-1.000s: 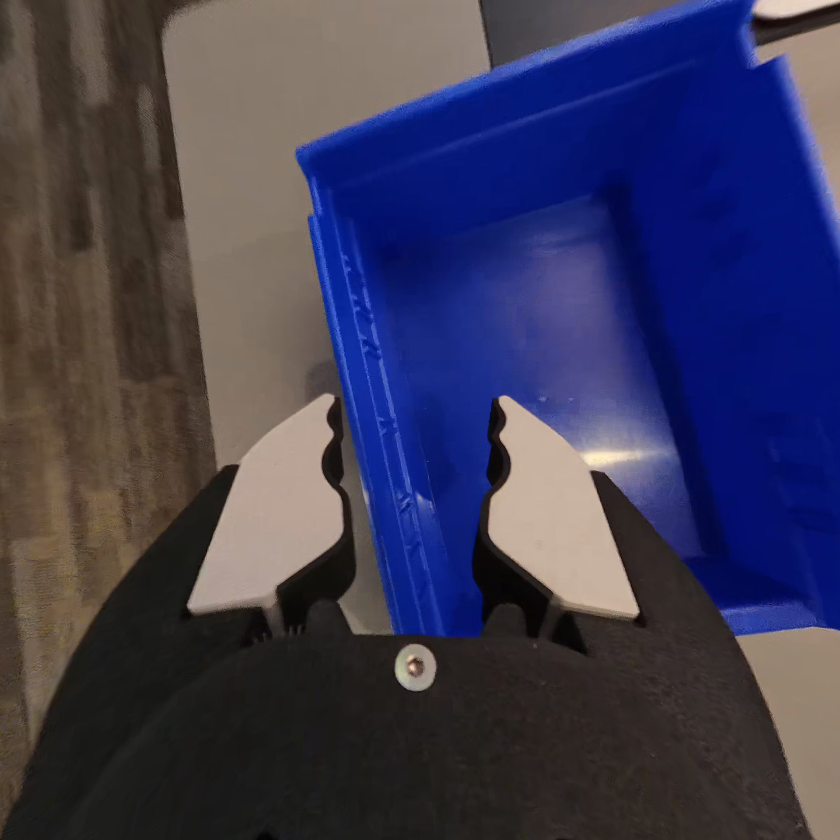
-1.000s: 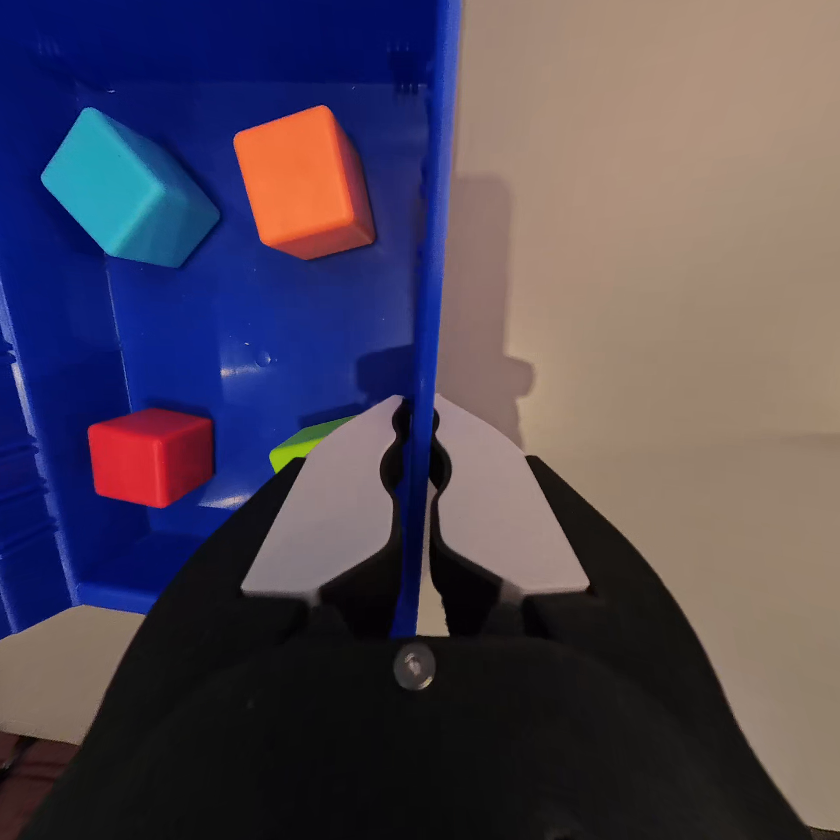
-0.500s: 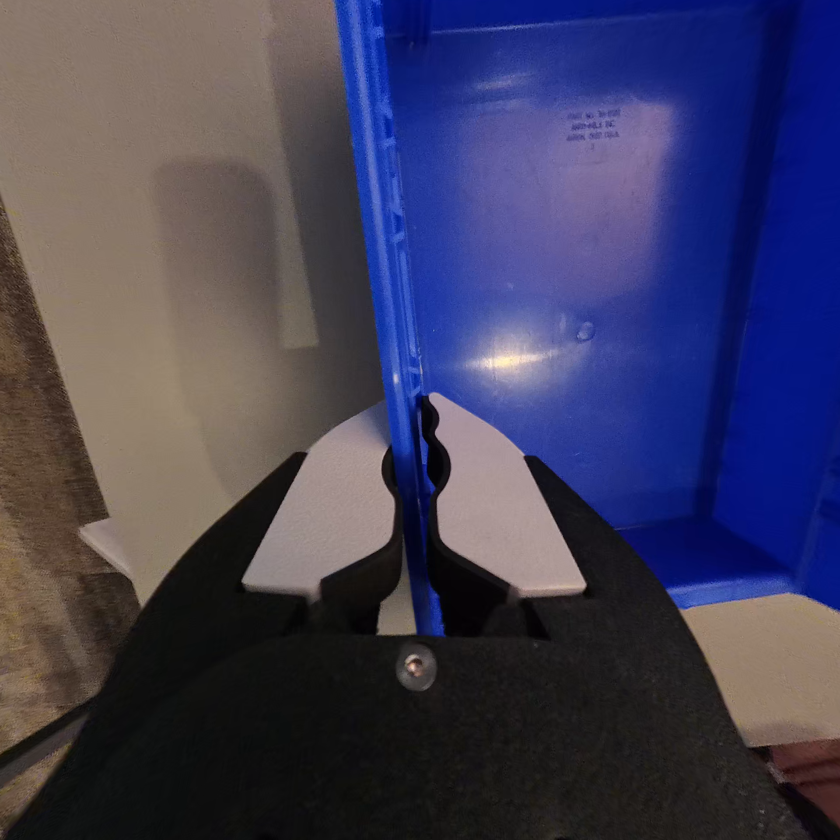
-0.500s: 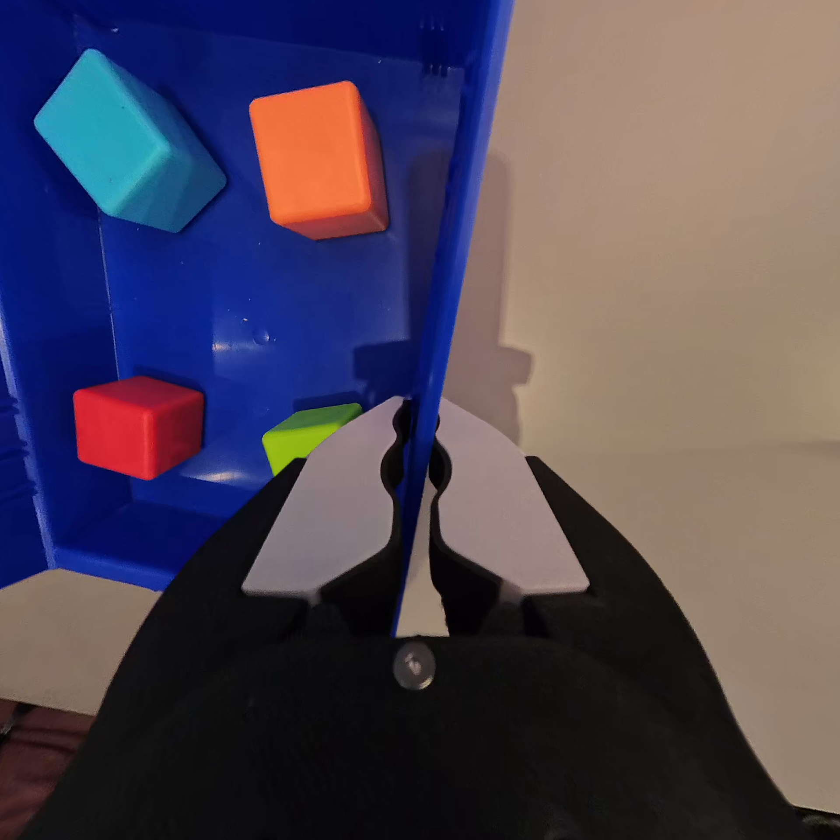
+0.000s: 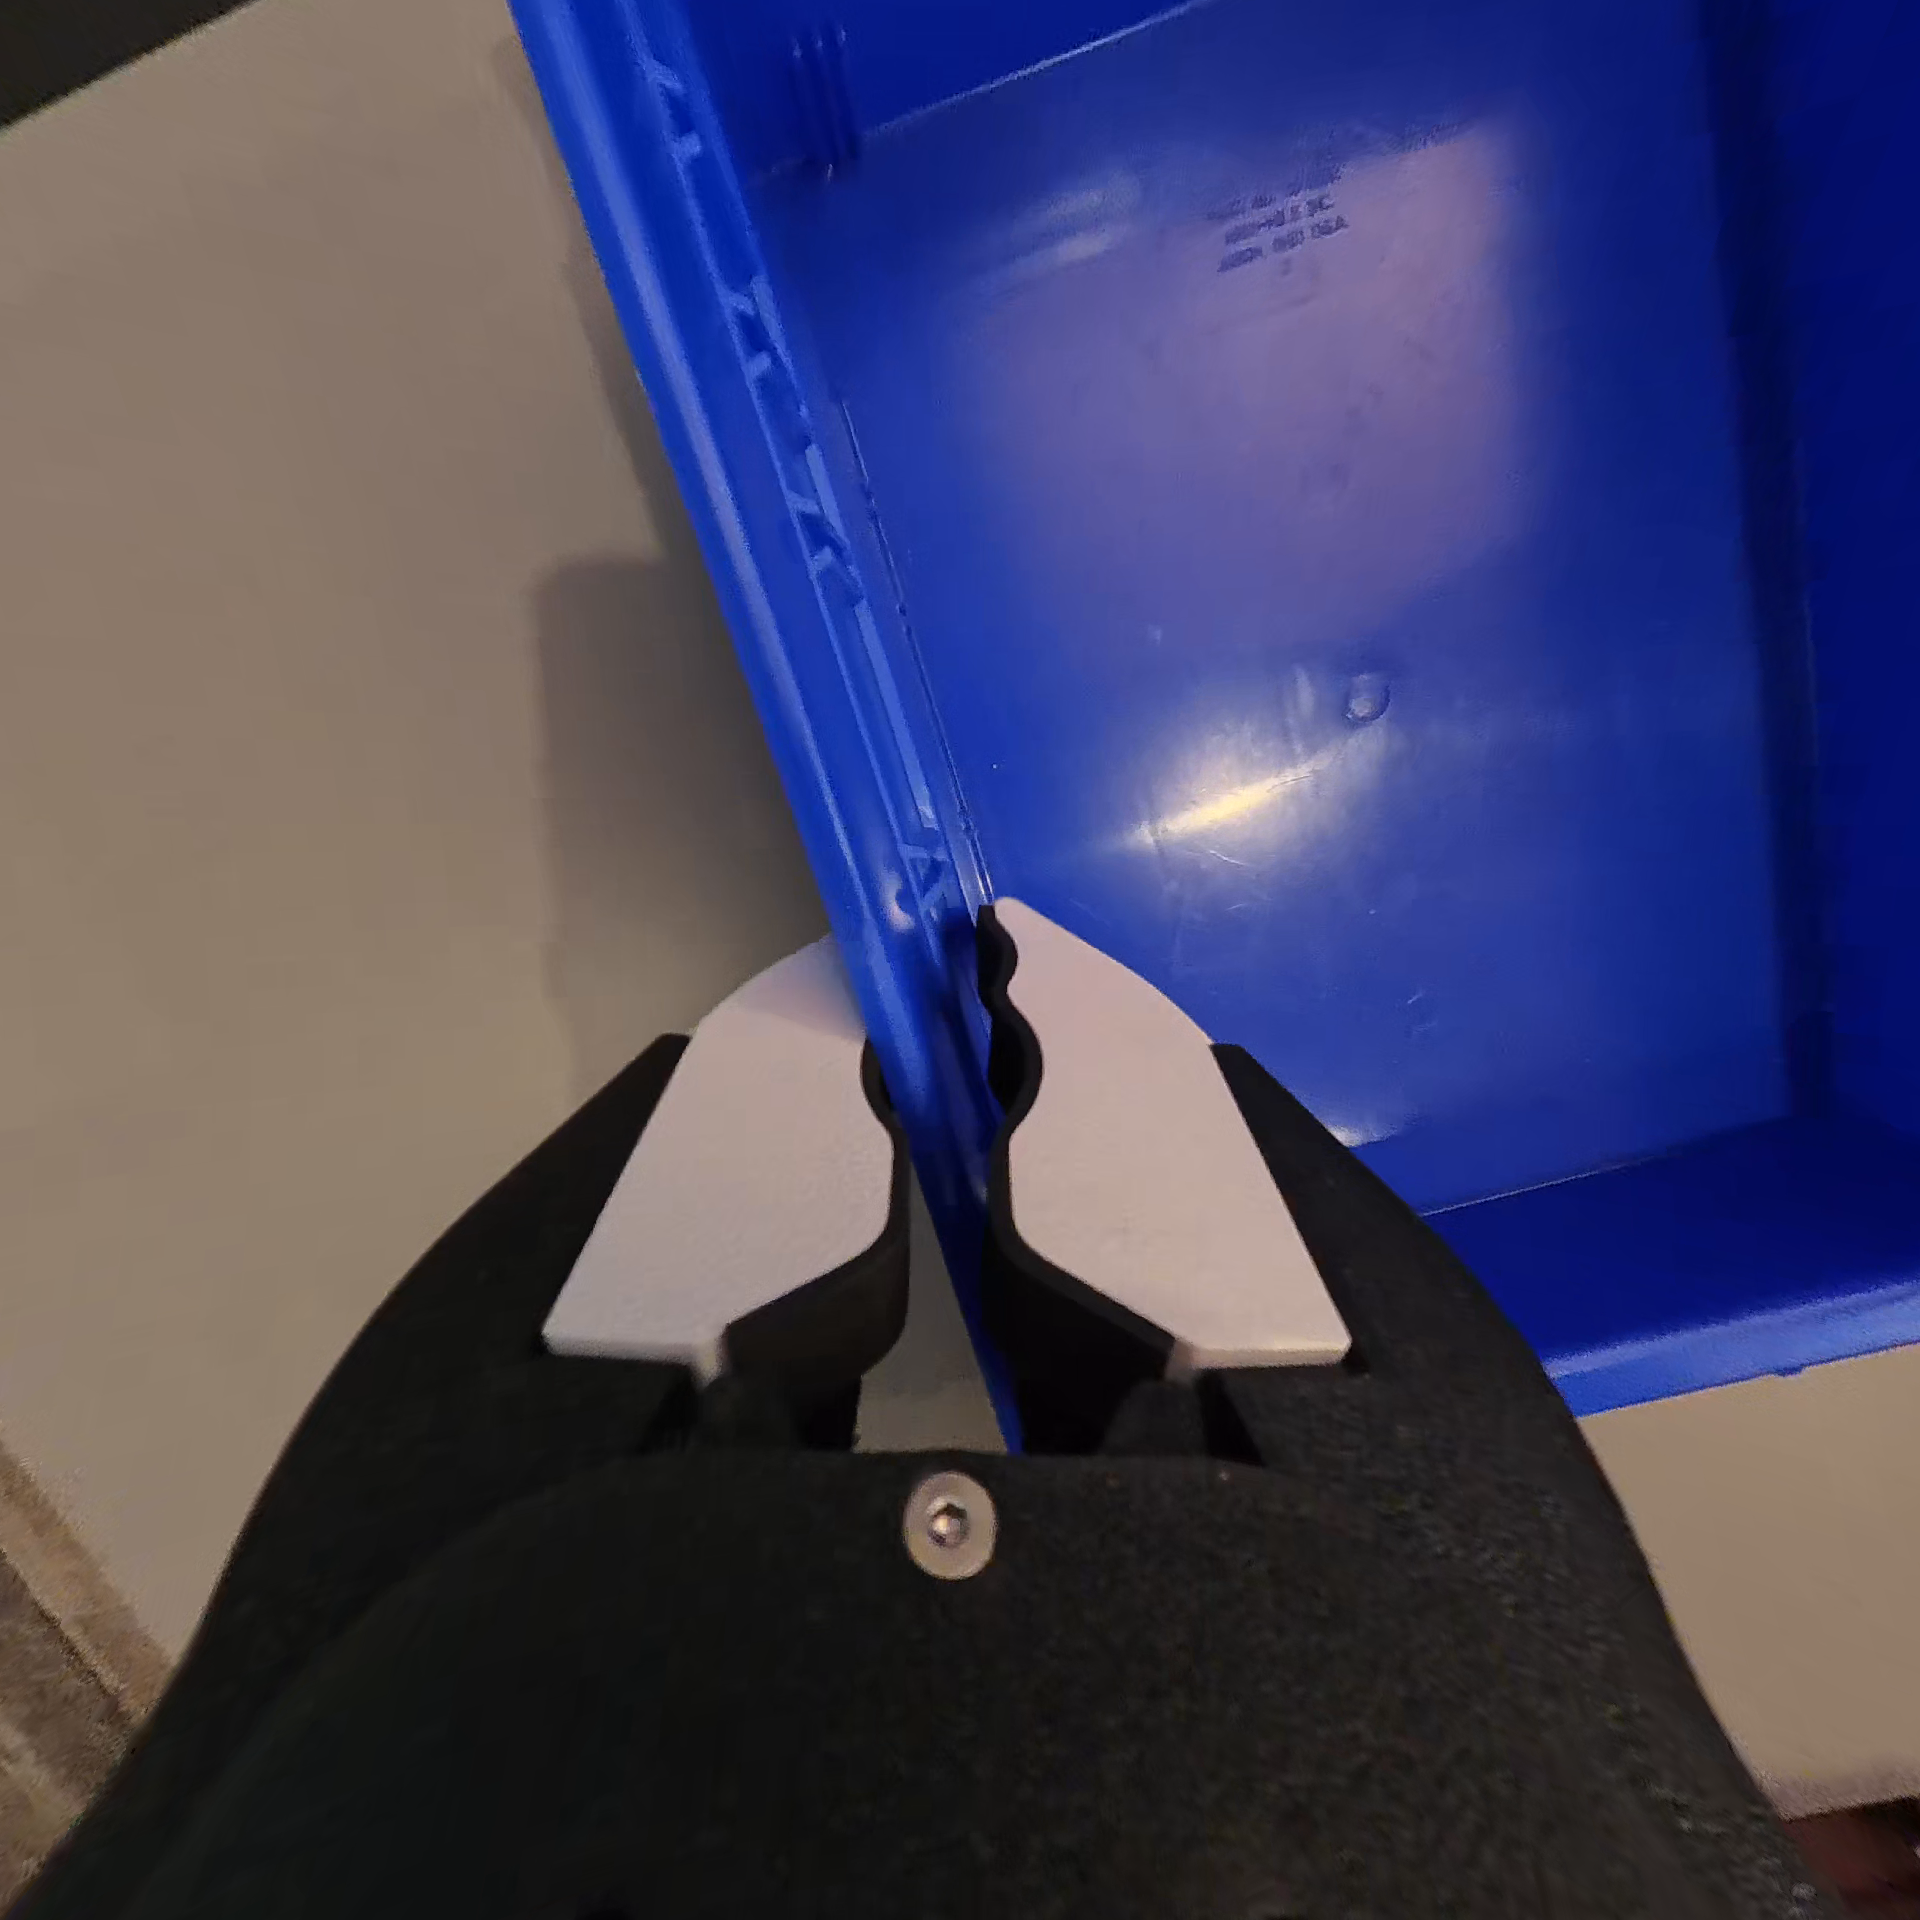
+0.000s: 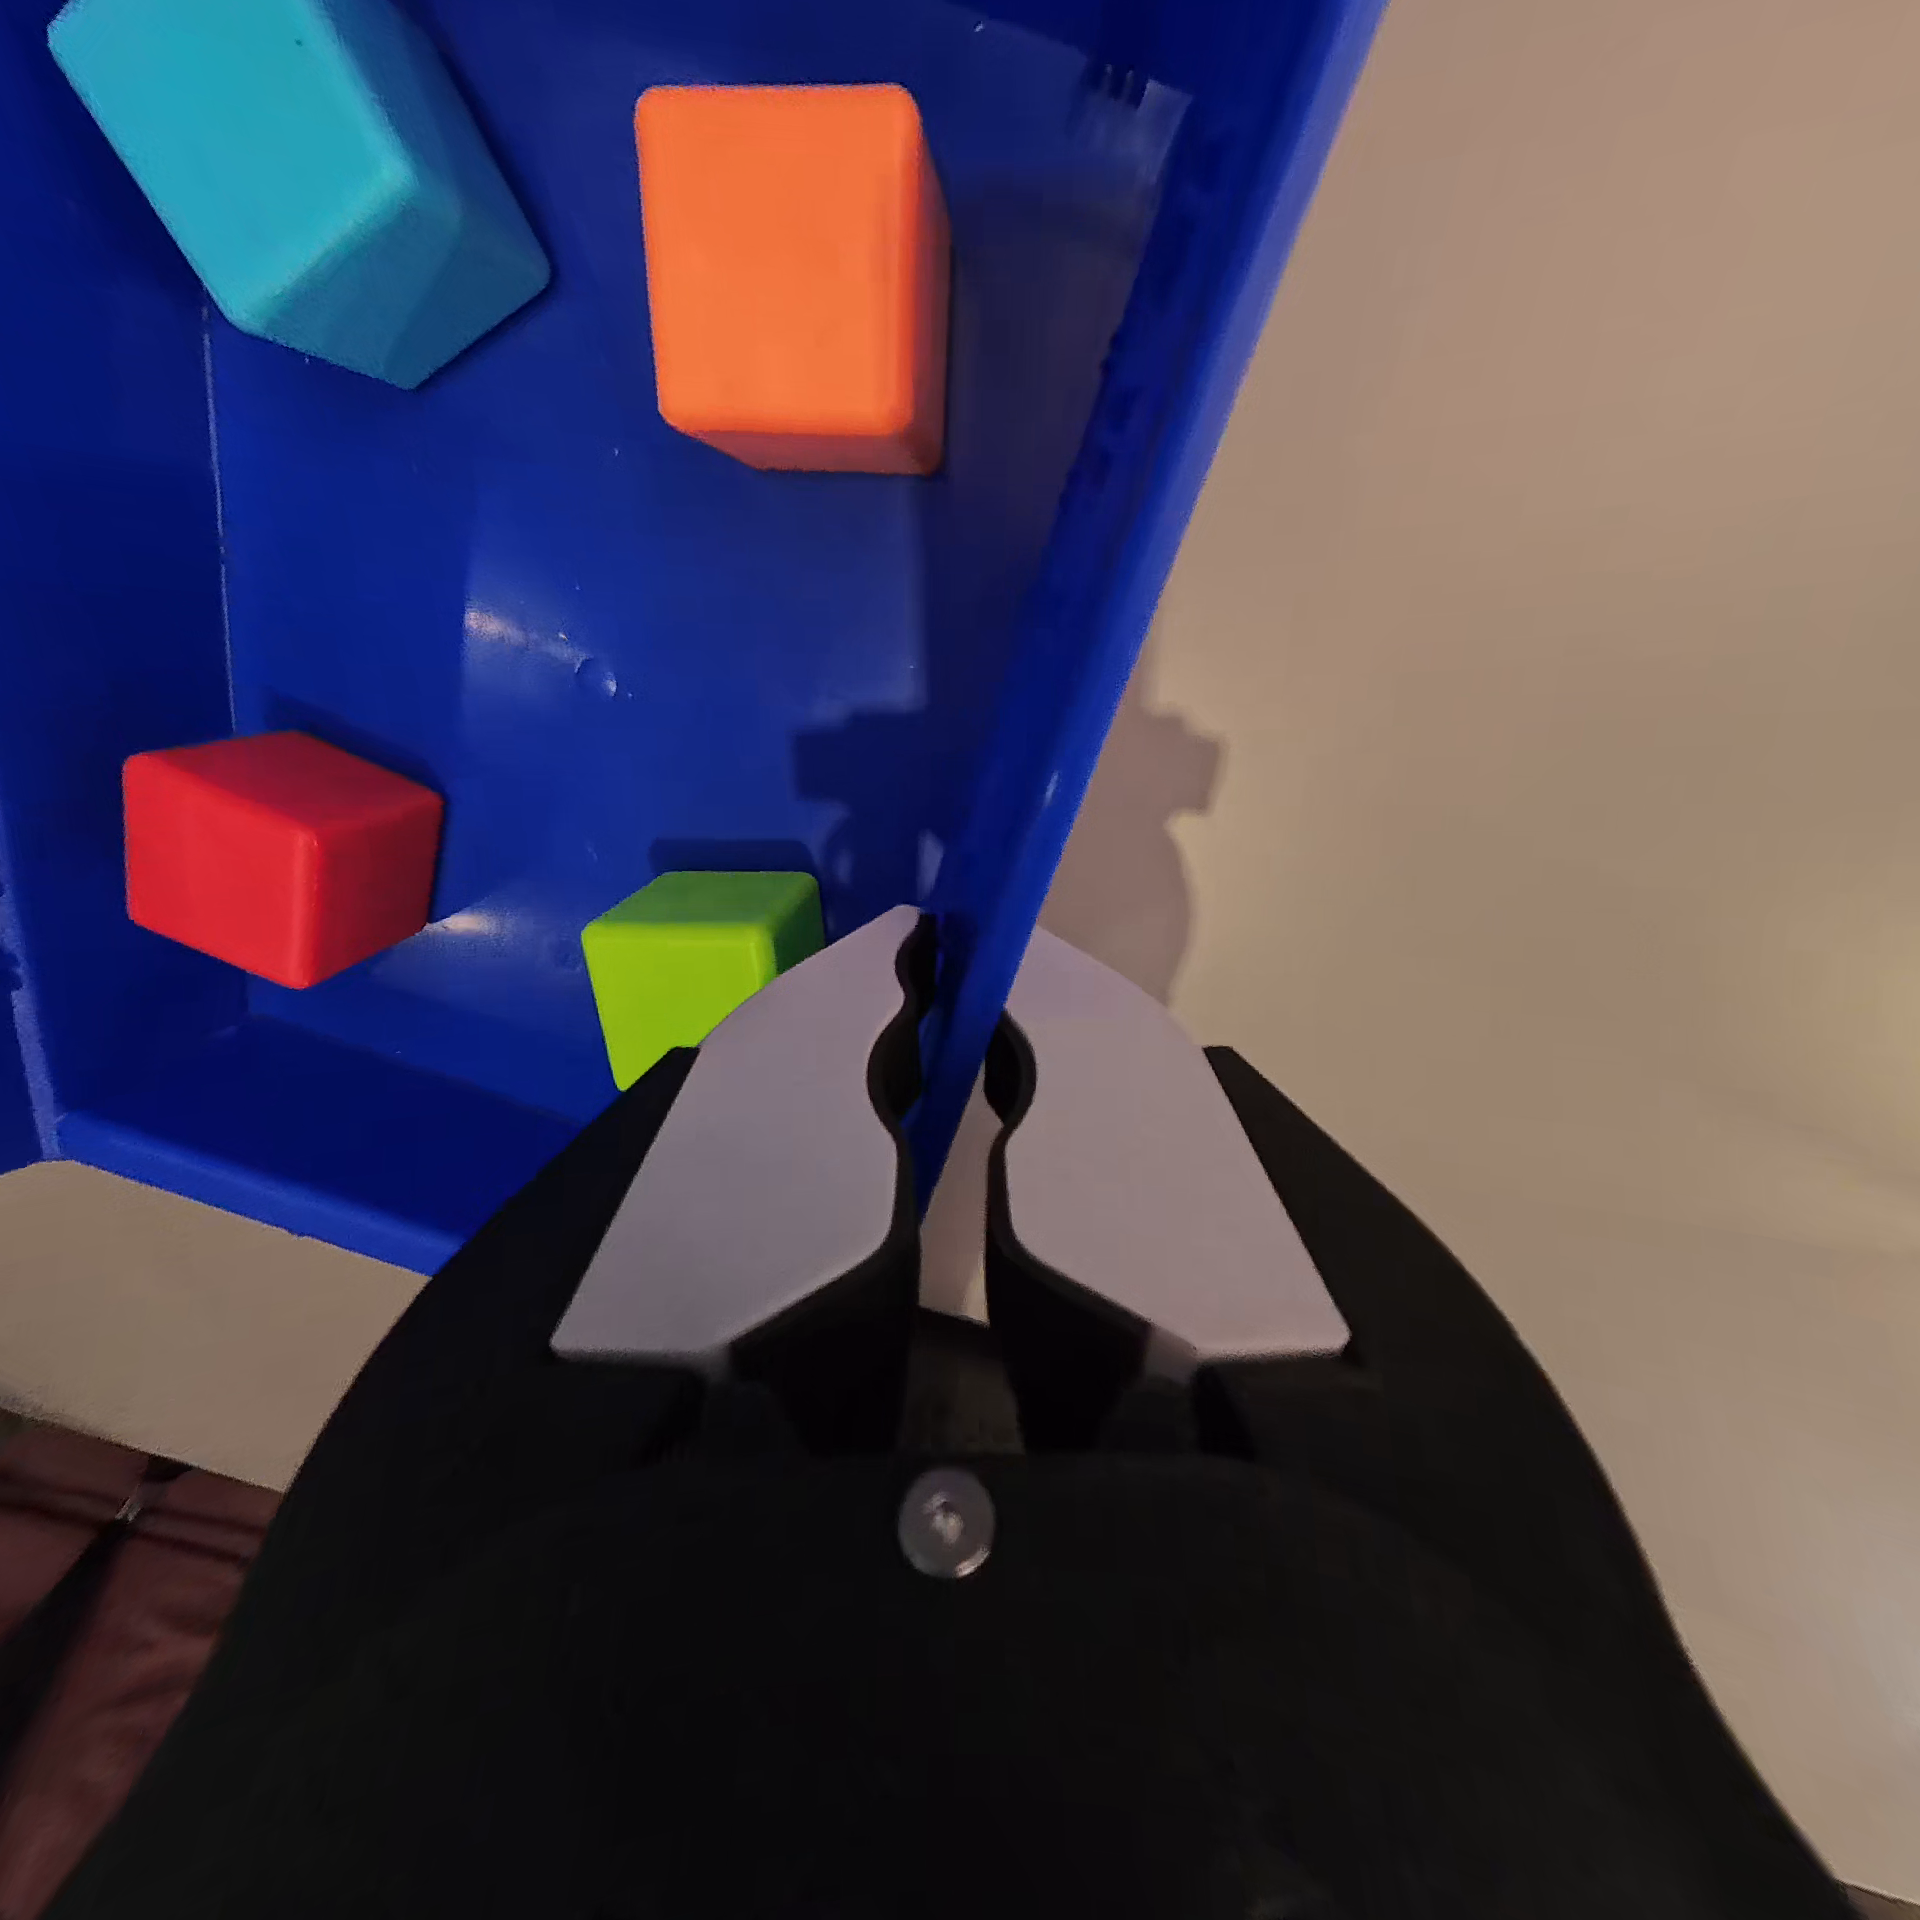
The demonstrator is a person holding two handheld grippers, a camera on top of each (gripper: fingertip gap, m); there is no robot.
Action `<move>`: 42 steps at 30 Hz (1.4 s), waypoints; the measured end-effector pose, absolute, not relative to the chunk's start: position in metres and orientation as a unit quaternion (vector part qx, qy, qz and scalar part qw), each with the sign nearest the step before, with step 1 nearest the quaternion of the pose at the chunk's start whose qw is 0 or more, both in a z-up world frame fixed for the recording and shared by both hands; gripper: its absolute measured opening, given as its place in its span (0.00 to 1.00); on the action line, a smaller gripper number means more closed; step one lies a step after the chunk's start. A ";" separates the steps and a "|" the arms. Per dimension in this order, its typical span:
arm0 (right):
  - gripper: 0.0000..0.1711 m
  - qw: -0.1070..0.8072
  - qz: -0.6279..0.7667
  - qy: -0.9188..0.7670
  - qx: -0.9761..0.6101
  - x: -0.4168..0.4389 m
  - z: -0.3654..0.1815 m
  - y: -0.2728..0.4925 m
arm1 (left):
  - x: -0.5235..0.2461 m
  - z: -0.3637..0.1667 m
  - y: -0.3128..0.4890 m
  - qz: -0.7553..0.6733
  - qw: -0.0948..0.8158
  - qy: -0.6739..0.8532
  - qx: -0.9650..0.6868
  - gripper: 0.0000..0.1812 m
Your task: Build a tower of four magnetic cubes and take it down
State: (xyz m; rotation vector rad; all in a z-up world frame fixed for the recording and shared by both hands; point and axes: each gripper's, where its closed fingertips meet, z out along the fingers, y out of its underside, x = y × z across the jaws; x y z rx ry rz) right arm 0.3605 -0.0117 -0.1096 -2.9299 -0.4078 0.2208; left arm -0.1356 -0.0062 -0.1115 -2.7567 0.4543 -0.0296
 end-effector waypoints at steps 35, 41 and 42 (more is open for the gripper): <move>0.05 0.042 0.084 -0.114 -0.989 0.362 -0.128 -0.018 | -0.069 -0.057 -0.031 -0.151 0.222 0.246 -0.931 0.20; 0.05 0.043 0.054 -0.104 -0.992 0.363 -0.129 -0.016 | -0.100 0.003 -0.031 -0.132 0.331 0.224 -0.907 0.18; 0.05 0.042 0.052 -0.094 -0.993 0.364 -0.130 -0.016 | -0.107 0.010 -0.033 -0.129 0.342 0.219 -0.905 0.17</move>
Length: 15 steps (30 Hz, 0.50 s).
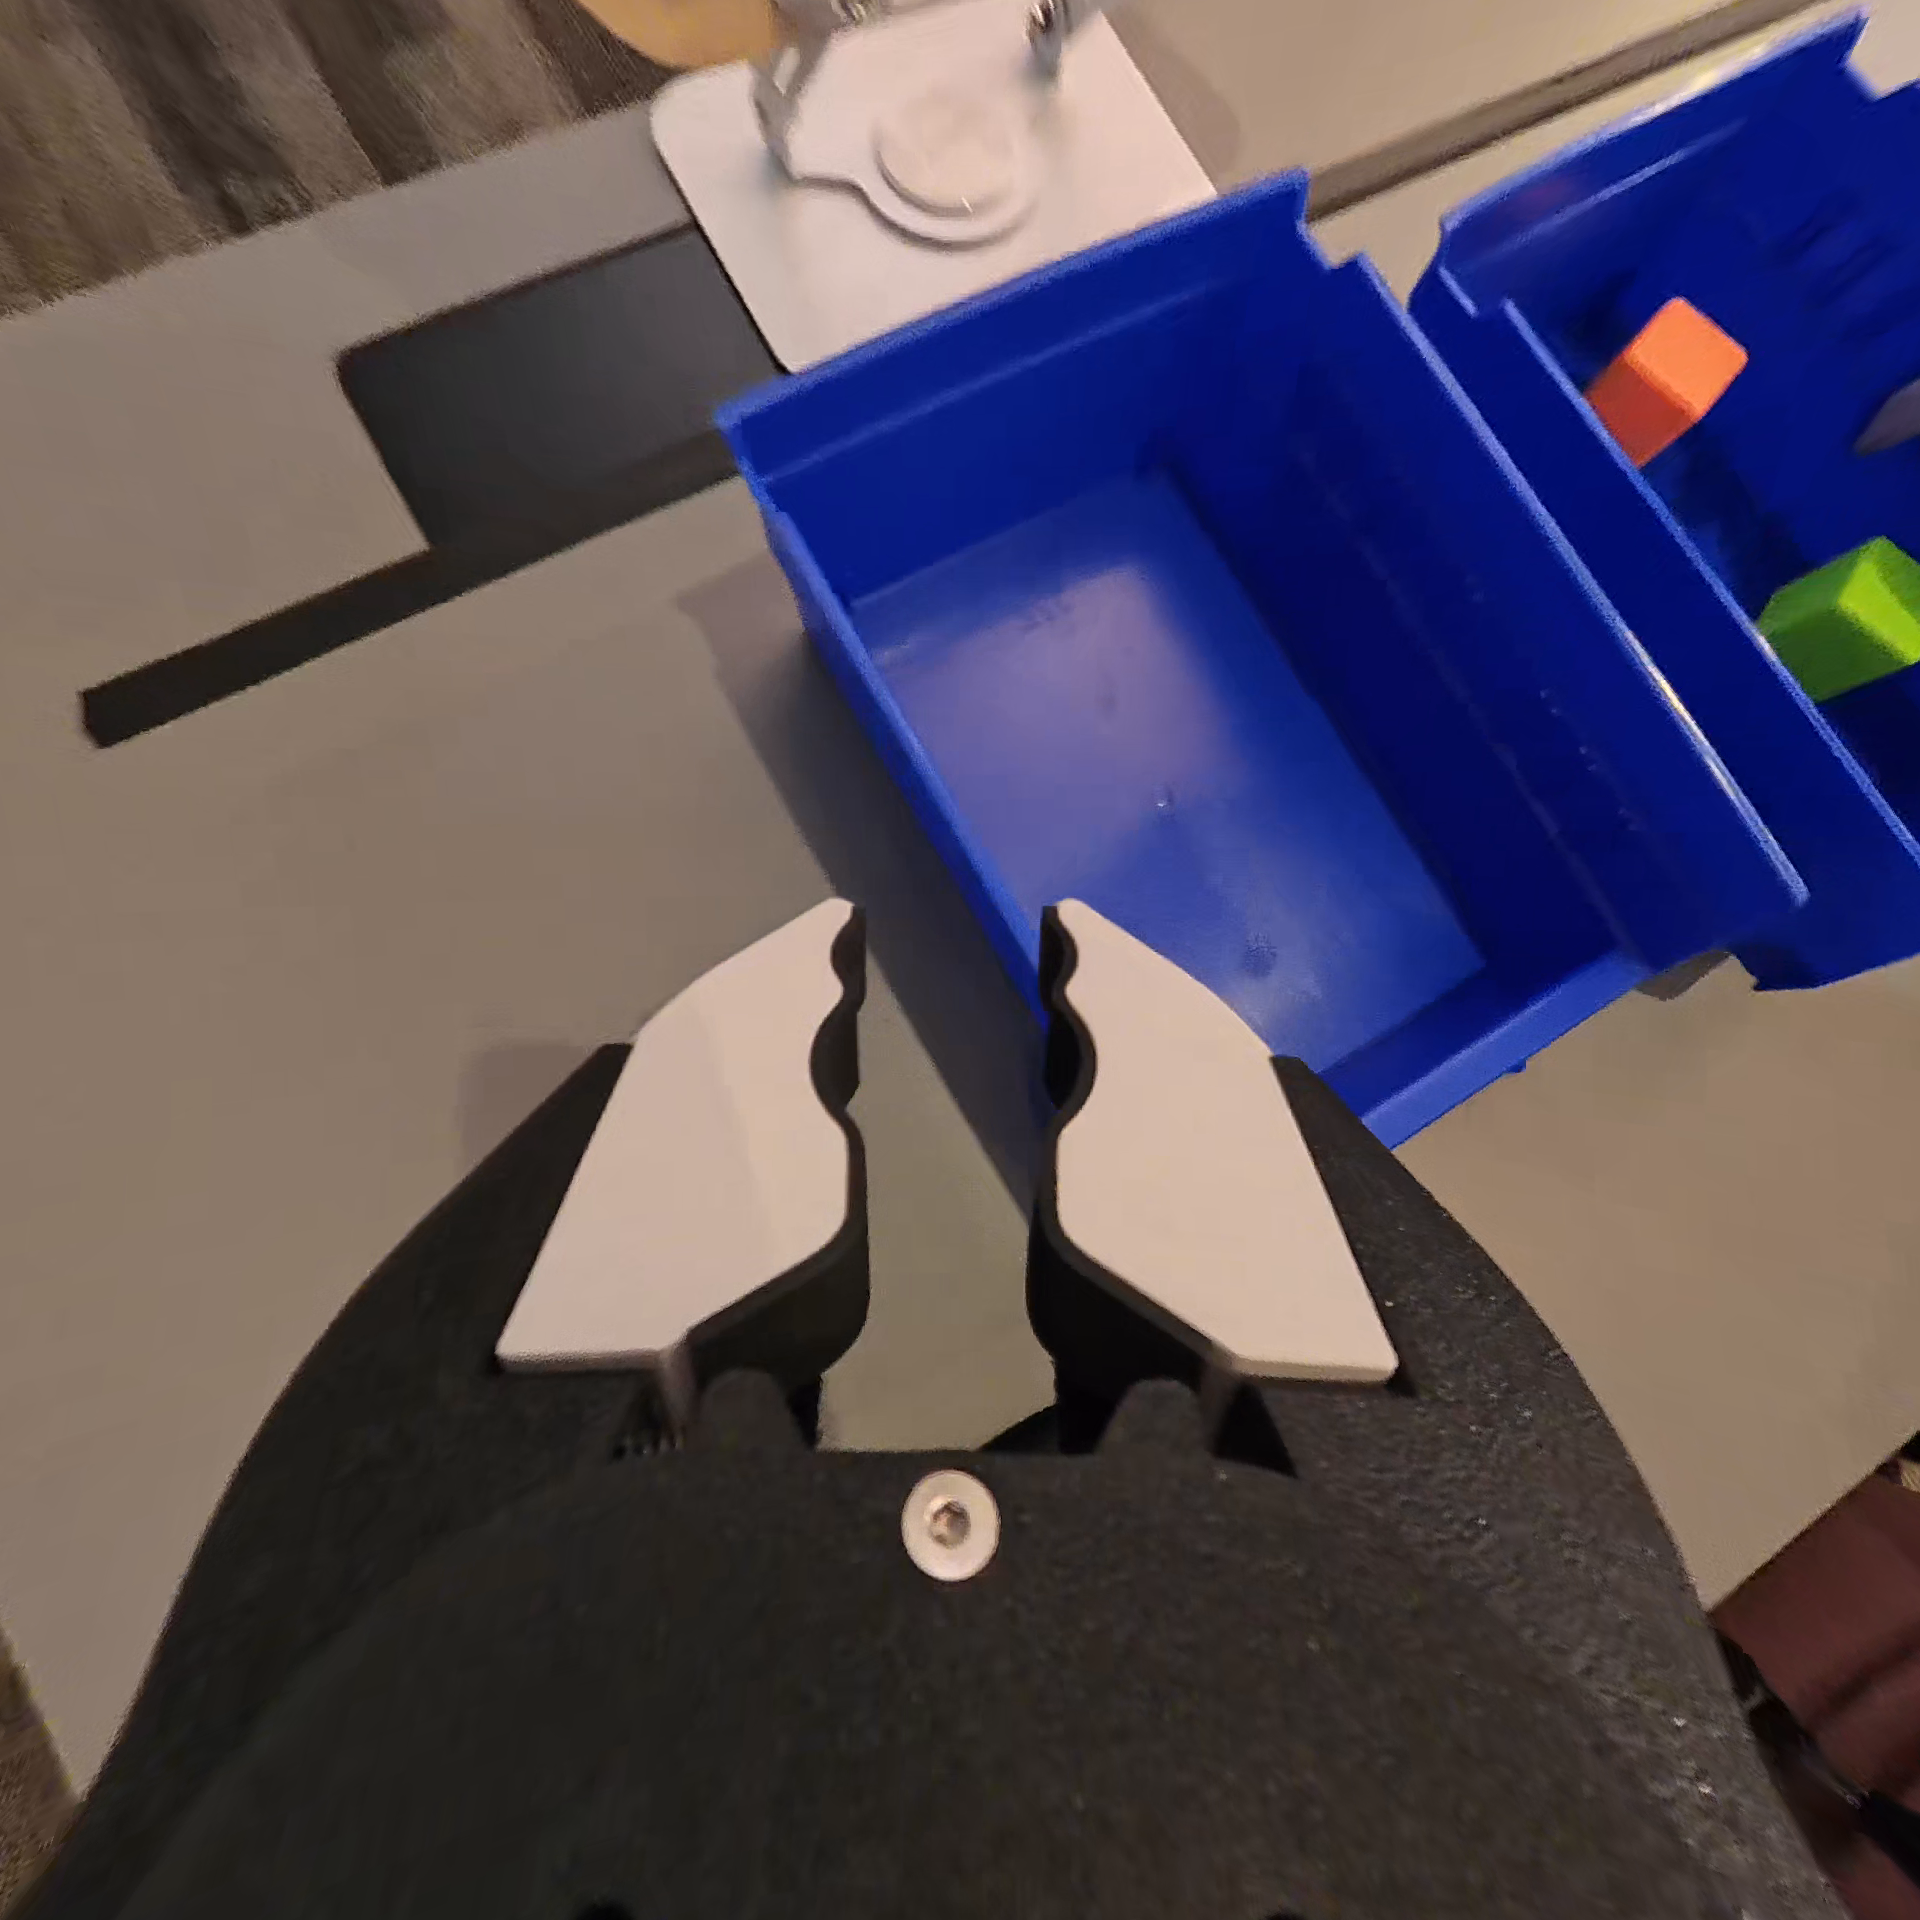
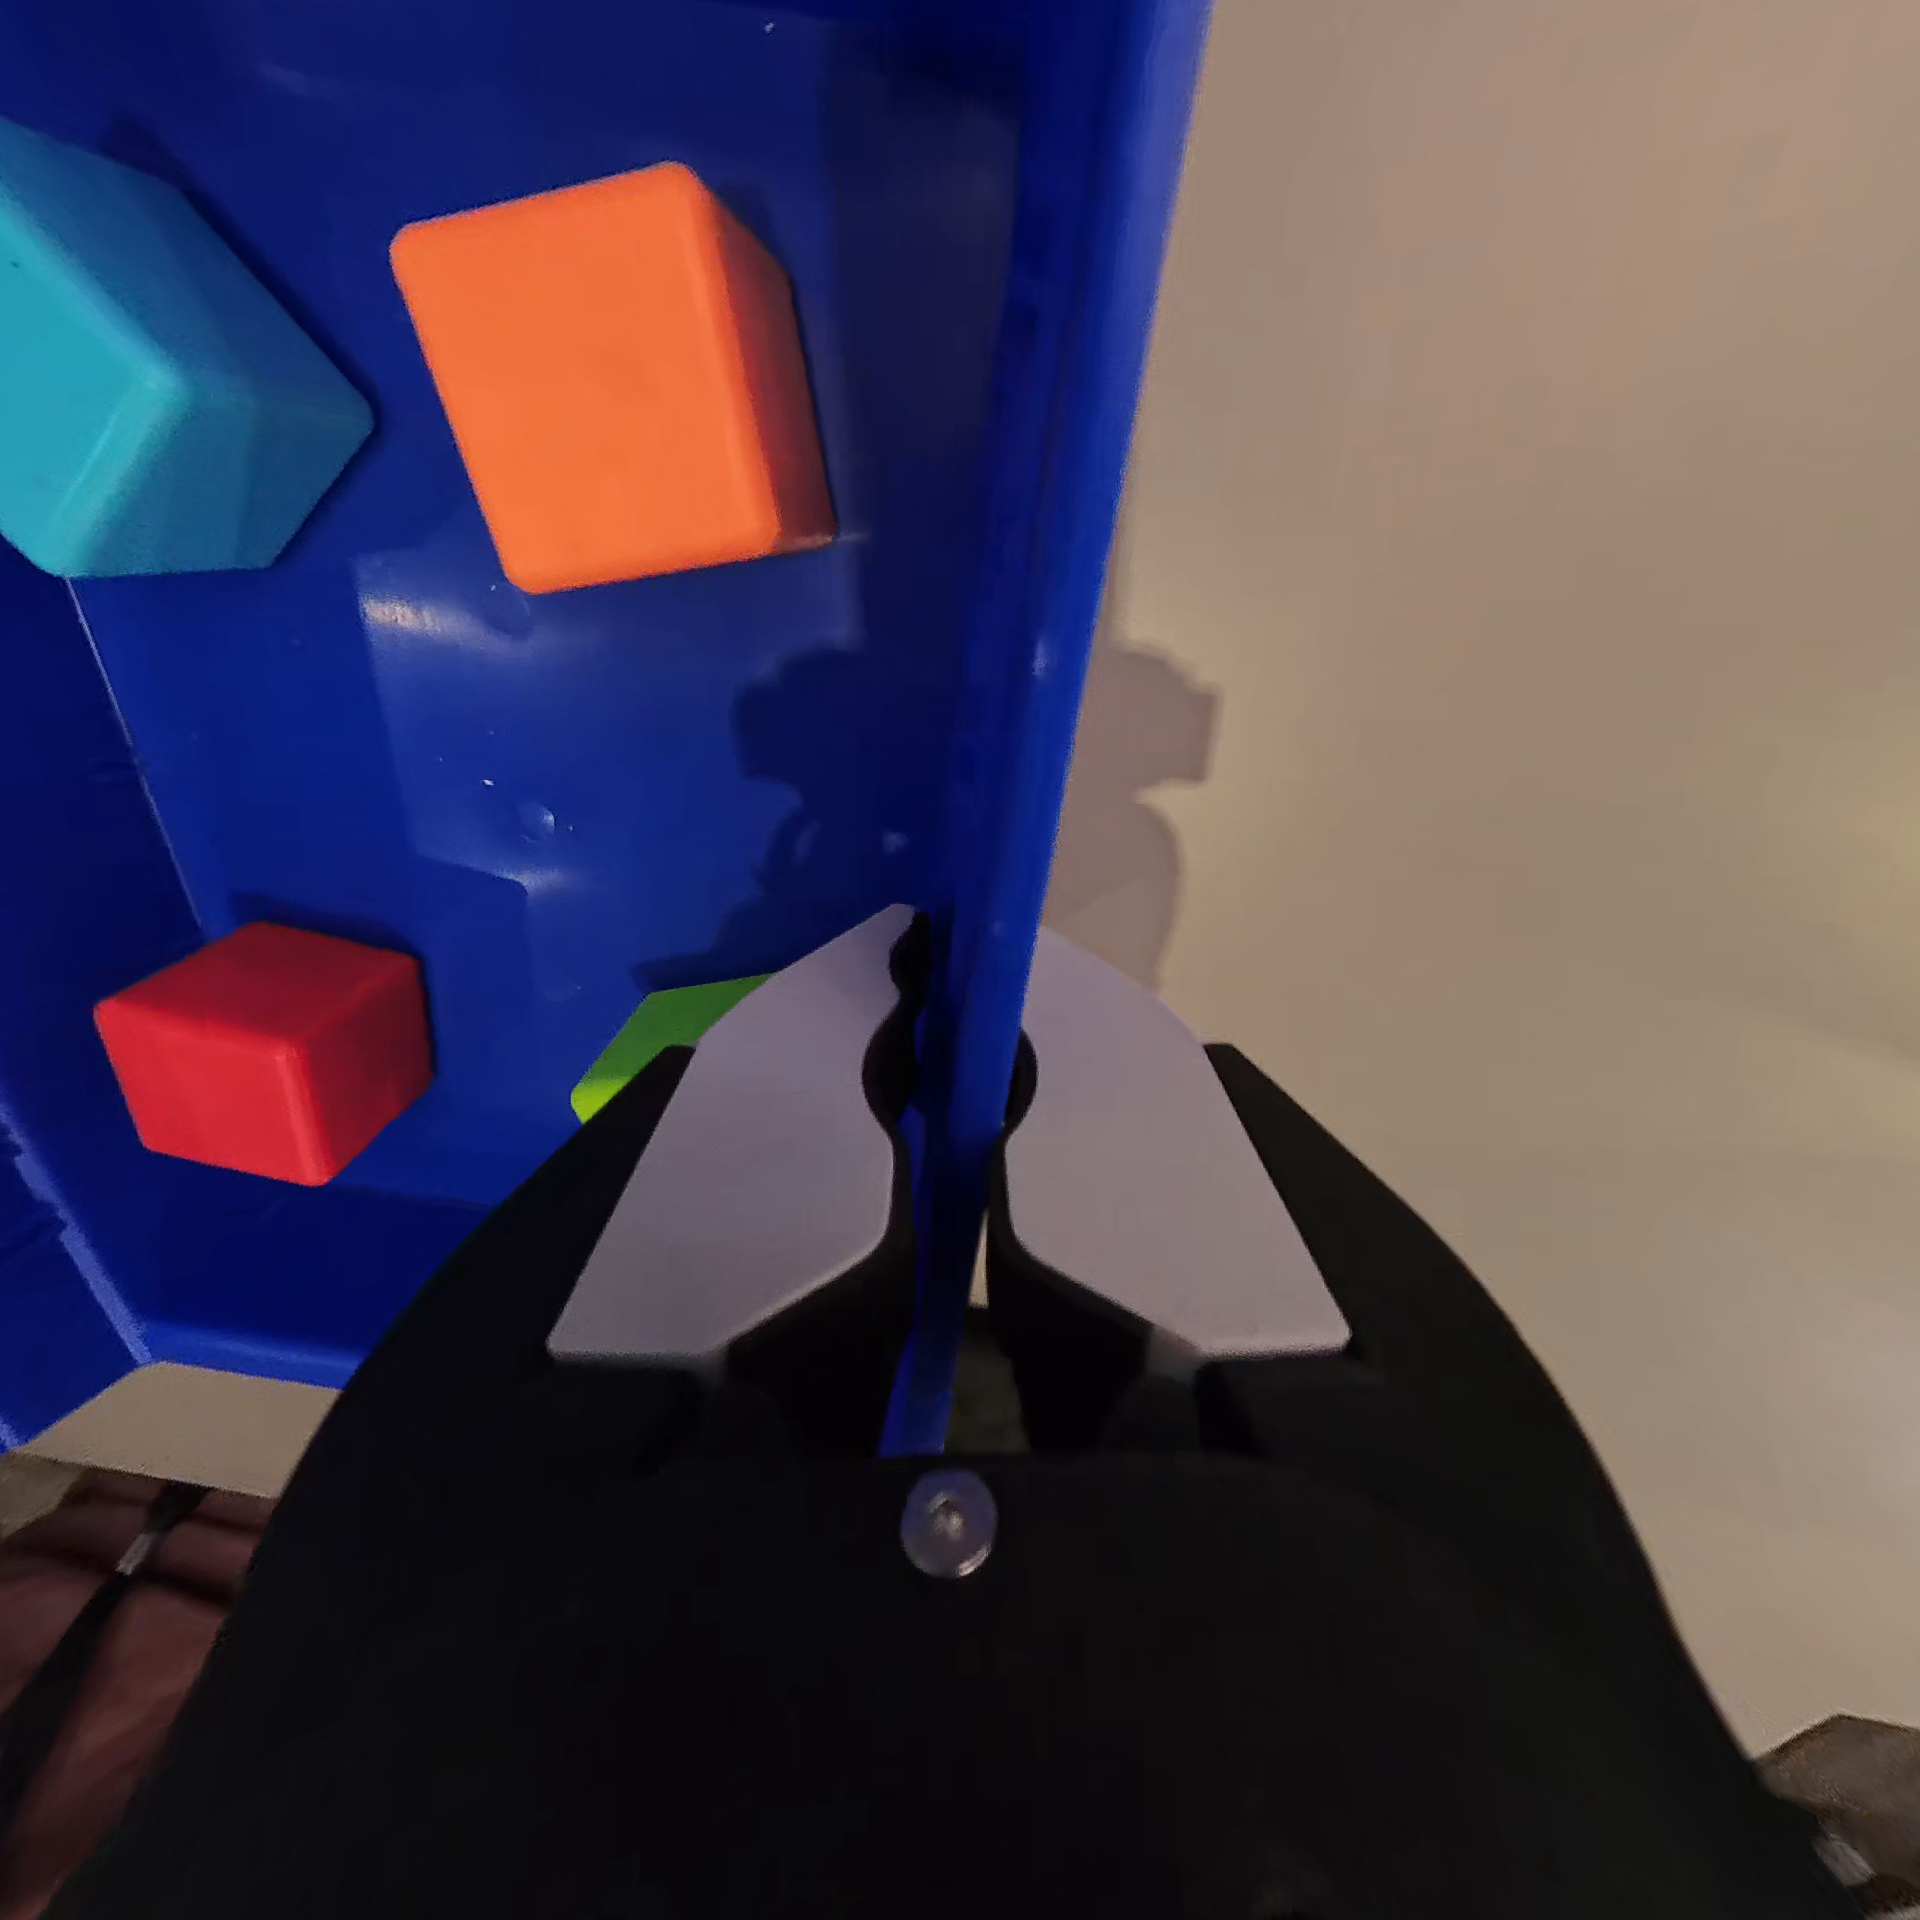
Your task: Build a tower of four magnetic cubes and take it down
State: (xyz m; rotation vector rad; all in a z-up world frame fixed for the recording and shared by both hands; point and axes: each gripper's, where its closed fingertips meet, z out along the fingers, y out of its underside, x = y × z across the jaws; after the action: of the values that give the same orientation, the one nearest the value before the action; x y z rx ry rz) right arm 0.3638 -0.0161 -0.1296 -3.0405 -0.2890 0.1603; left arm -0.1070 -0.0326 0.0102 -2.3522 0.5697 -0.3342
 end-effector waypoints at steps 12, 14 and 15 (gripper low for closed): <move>0.05 0.002 0.135 -0.096 -0.986 0.369 -0.127 -0.020 | -0.152 0.049 -0.049 -0.144 0.402 0.188 -0.884 0.16; 0.04 -0.007 0.125 -0.099 -0.987 0.377 -0.122 -0.024 | -0.160 0.054 -0.052 -0.143 0.411 0.182 -0.882 0.16; 0.04 -0.010 0.119 -0.102 -0.988 0.381 -0.119 -0.025 | -0.163 0.057 -0.054 -0.146 0.416 0.178 -0.880 0.16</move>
State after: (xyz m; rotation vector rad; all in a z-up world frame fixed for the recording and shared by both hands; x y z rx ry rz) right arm 0.3806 -0.0252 -0.1185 -3.1227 -0.3215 0.3771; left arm -0.1633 -0.0536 0.0567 -2.2085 0.4478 -0.3658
